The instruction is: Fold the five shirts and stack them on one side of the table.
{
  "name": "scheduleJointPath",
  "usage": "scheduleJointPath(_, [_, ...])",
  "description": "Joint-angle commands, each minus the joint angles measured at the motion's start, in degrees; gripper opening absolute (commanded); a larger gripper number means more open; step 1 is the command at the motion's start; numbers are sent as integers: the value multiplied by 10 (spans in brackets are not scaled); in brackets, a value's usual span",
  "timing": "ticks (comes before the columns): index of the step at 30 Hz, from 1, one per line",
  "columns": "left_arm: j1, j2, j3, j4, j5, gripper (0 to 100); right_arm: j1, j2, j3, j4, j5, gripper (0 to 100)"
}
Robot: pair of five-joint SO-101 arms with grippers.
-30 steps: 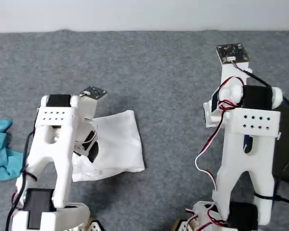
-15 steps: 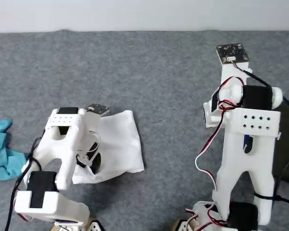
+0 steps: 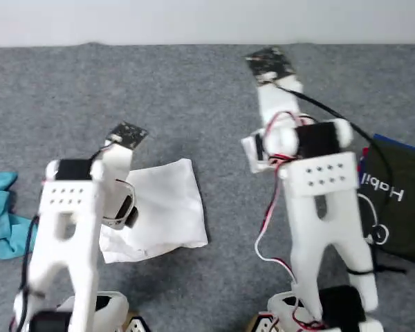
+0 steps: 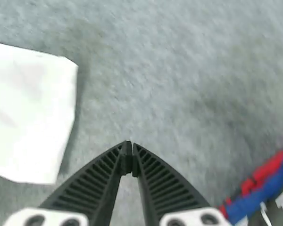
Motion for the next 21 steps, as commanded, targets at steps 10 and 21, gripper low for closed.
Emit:
scheduleJointPath(10, [-37,-106,104,-61,26,156,-141,184,-6,-190,5,9])
scheduleJointPath(21, [-39,-106,242,-207,27,85,-175,345,-95,-232,0,9])
